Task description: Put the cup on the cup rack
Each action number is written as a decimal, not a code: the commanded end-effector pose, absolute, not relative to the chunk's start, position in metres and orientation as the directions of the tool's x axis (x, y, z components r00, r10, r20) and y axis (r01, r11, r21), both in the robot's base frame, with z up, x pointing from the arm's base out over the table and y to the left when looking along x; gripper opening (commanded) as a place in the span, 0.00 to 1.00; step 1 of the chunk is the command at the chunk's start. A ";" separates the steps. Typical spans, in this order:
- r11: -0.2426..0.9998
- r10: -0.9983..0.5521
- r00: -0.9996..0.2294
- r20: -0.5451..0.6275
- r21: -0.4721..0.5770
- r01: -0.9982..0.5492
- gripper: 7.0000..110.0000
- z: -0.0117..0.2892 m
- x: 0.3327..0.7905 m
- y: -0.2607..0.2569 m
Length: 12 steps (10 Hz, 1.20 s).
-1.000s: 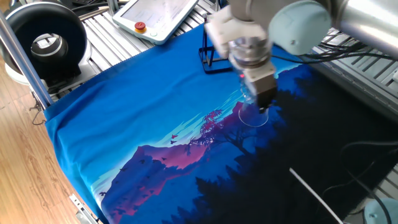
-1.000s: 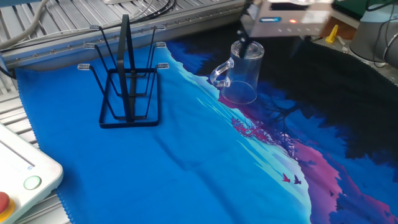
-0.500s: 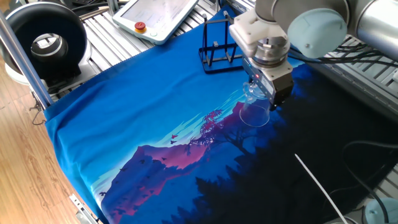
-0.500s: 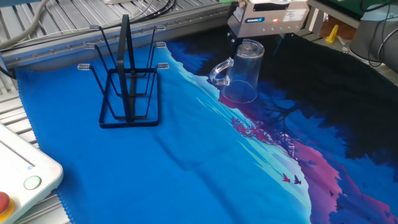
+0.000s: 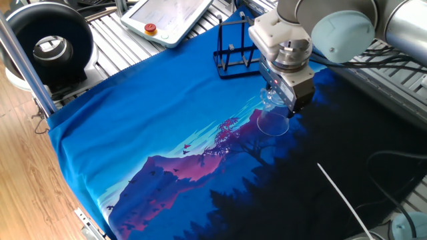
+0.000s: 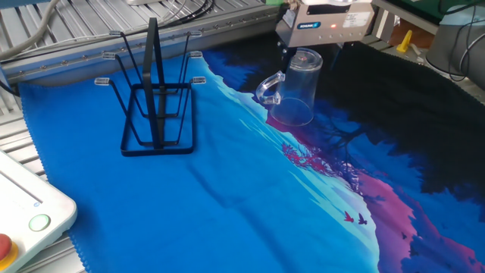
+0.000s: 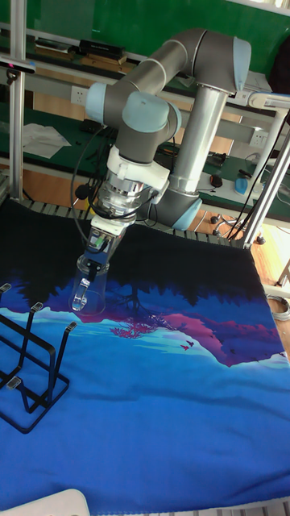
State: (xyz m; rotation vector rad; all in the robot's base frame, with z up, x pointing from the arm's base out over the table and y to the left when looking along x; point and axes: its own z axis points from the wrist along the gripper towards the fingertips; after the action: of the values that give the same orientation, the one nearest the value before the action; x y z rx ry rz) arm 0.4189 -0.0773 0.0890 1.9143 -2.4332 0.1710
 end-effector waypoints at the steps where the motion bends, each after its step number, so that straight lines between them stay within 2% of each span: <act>1: 0.234 -0.967 -0.240 0.080 -0.082 -0.969 0.79 0.090 0.425 -0.075; 3: 0.240 -0.966 -0.247 0.079 -0.092 -0.966 0.79 0.090 0.427 -0.076; 4: 0.240 -0.965 -0.247 0.082 -0.094 -0.966 0.57 0.090 0.427 -0.077; 9: 0.243 -0.961 -0.255 0.109 -0.107 -0.964 0.57 0.091 0.427 -0.086; 10: 0.248 -0.960 -0.259 0.109 -0.107 -0.963 0.36 0.091 0.426 -0.087; 12: 0.275 -0.954 -0.285 0.092 -0.114 -0.955 0.36 0.089 0.425 -0.087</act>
State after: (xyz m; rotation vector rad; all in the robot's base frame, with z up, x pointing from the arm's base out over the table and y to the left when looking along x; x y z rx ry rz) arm 0.4252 -0.0871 0.0892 1.8989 -2.4614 0.2383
